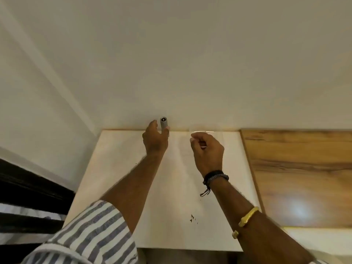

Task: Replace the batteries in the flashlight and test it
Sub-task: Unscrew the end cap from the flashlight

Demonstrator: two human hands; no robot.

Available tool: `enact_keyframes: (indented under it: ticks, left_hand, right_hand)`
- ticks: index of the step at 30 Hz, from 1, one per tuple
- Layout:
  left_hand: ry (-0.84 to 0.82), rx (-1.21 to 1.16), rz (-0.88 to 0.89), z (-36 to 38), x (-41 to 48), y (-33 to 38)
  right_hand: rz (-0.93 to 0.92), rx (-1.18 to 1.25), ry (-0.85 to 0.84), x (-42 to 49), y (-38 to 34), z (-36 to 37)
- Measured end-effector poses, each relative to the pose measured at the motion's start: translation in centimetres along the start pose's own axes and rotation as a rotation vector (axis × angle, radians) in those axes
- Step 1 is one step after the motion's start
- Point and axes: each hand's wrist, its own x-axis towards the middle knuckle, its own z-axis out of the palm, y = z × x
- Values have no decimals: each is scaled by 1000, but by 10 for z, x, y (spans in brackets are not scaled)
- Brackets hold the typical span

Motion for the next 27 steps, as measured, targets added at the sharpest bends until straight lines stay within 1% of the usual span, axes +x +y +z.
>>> enact_keyframes:
  ticks: [4, 6, 9, 12, 17, 22, 24, 27]
  left_hand:
    - [-5, 19, 10, 18, 15, -9]
    - [-1, 13, 11, 25, 20, -15]
    - [11, 17, 23, 29, 24, -22]
    - [-21, -12, 66, 24, 13, -21]
    - [-120, -98, 214, 2, -50, -18]
    - [-253, -141, 320, -27, -134, -26]
    - [-283, -93, 353, -35, -166, -33]
    - [-296, 59, 447, -42, -204, -45]
  right_hand:
    - [58, -11, 5, -2, 17, 11]
    - [87, 21, 13, -5, 25, 14]
    - [120, 45, 16, -7, 33, 12]
    - [148, 51, 20, -10, 35, 8]
    - [185, 117, 36, -29, 24, -11]
    - [223, 204, -10, -77, 10, -41]
    - [230, 224, -33, -102, 8, -53]
    - [221, 230, -97, -136, 8, -69]
